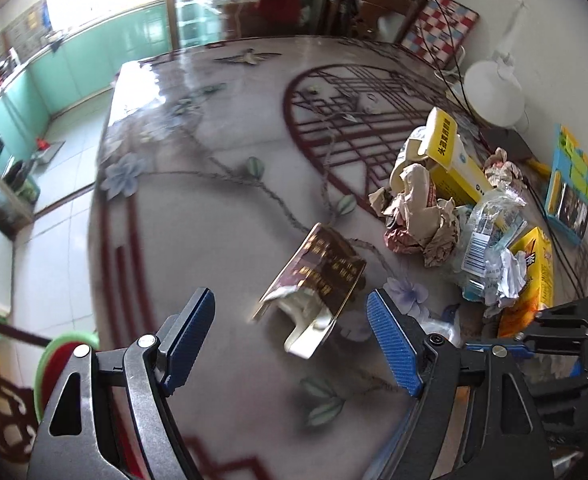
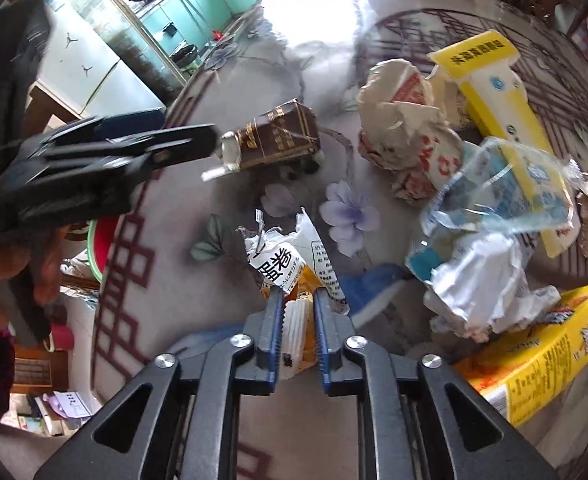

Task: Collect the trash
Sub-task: 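Grasp the orange-white snack wrapper with the right gripper while the left grasps the brown cigarette box, then carry the wrapper and the cigarette box over the red bucket with both grippers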

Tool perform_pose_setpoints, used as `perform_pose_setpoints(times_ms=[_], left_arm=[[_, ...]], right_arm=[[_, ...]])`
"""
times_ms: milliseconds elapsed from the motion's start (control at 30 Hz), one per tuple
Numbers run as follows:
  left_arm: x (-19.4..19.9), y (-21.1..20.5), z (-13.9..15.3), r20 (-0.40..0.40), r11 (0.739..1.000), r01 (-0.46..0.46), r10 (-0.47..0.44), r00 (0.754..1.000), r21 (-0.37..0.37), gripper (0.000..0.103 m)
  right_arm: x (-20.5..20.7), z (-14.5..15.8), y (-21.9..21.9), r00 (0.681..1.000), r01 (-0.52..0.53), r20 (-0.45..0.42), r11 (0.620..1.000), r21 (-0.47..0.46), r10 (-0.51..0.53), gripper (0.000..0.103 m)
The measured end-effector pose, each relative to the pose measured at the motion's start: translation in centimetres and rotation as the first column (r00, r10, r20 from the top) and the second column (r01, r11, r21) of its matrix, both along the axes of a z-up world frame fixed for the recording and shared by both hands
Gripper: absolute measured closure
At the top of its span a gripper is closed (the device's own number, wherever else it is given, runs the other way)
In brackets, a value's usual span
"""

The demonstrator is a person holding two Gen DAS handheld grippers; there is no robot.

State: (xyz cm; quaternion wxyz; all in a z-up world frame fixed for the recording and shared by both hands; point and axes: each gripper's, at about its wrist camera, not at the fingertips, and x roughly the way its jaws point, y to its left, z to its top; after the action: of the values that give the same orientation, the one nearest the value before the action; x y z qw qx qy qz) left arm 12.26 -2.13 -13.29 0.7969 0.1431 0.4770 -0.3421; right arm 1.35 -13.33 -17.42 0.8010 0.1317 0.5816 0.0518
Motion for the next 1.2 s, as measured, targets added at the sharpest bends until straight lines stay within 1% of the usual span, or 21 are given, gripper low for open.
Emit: perform_pose_setpoints(times_ms=[133, 200, 267, 300, 333, 367, 400, 467, 567, 700, 767, 833, 933, 1033, 1133, 1200], left_arm=[[1.0, -2.2, -2.0, -0.031, 0.998, 0.039, -0.038, 0.999, 0.042, 0.025], [1.4, -3.0, -3.1, -0.062, 0.997, 0.043, -0.040, 0.997, 0.060, 0.028], [1.5, -3.2, -3.8, -0.104, 0.998, 0.050, -0.044, 0.994, 0.050, 0.038], [1.5, -3.3, -3.9, -0.108, 0.998, 0.047, -0.042, 0.993, 0.045, 0.040], [1.4, -3.3, -3.8, -0.100, 0.998, 0.045, -0.041, 0.994, 0.041, 0.052], [1.3, -3.3, -3.8, -0.093, 0.998, 0.044, -0.041, 0.995, 0.038, 0.058], [1.1, -3.2, -3.6, -0.085, 0.998, 0.041, -0.037, 0.996, 0.042, 0.058], [0.9, -2.7, -3.0, -0.071, 0.999, 0.033, -0.031, 0.997, 0.023, 0.062], [0.7, -1.3, -1.6, -0.056, 1.000, 0.005, -0.006, 0.998, -0.010, 0.064], [0.5, 1.4, 0.6, -0.058, 0.994, -0.073, 0.068, 0.996, -0.081, 0.064], [0.4, 2.7, 1.4, -0.068, 0.988, -0.112, 0.105, 0.992, -0.107, 0.064], [0.3, 4.3, 2.0, -0.093, 0.978, -0.163, 0.152, 0.984, -0.133, 0.063], [0.2, 5.9, 2.2, -0.113, 0.964, -0.225, 0.210, 0.971, -0.144, 0.061], [-0.8, 8.0, 2.9, -0.076, 0.960, -0.247, 0.238, 0.968, -0.131, 0.061], [-1.3, 9.2, 3.4, -0.056, 0.959, -0.252, 0.246, 0.968, -0.132, 0.060], [-1.4, 9.9, 3.6, -0.056, 0.956, -0.258, 0.253, 0.966, -0.137, 0.059]], right_arm=[[-1.2, 0.4, -1.3, 0.999, 0.034, 0.009, 0.999, 0.030, -0.034, 0.084], [-1.6, 0.6, -1.9, 0.999, 0.049, 0.012, 0.998, 0.036, -0.049, 0.082], [-1.9, 0.7, -2.2, 0.998, 0.059, 0.010, 0.997, 0.046, -0.059, 0.081], [-2.0, 0.7, -2.3, 0.998, 0.062, 0.010, 0.997, 0.052, -0.063, 0.080], [-2.0, 0.8, -2.5, 0.998, 0.066, 0.011, 0.996, 0.055, -0.066, 0.080], [-2.0, 0.7, -2.3, 0.998, 0.068, 0.011, 0.996, 0.056, -0.069, 0.080], [-1.9, 0.7, -2.3, 0.998, 0.067, 0.011, 0.996, 0.059, -0.068, 0.080], [-1.7, 0.6, -2.2, 0.998, 0.060, 0.008, 0.996, 0.068, -0.061, 0.080], [-1.2, 0.3, -1.6, 0.999, 0.039, 0.003, 0.996, 0.080, -0.040, 0.080], [-0.5, 0.0, -0.7, 1.000, 0.009, -0.009, 0.996, 0.084, -0.008, 0.079], [-0.3, -0.3, 0.0, 1.000, -0.008, -0.012, 0.998, 0.056, 0.008, 0.079], [-0.1, -0.9, 0.5, 0.999, -0.020, -0.039, 1.000, 0.025, 0.021, 0.079], [0.2, -2.0, 1.1, 0.996, -0.028, -0.083, 0.999, 0.017, 0.029, 0.079], [0.3, -2.2, 1.4, 0.996, -0.014, -0.085, 1.000, 0.007, 0.015, 0.079], [0.4, -2.6, 1.8, 0.997, -0.009, -0.081, 1.000, -0.015, 0.008, 0.080], [0.4, -2.3, 1.8, 0.997, 0.020, -0.069, 1.000, 0.008, -0.019, 0.086]])
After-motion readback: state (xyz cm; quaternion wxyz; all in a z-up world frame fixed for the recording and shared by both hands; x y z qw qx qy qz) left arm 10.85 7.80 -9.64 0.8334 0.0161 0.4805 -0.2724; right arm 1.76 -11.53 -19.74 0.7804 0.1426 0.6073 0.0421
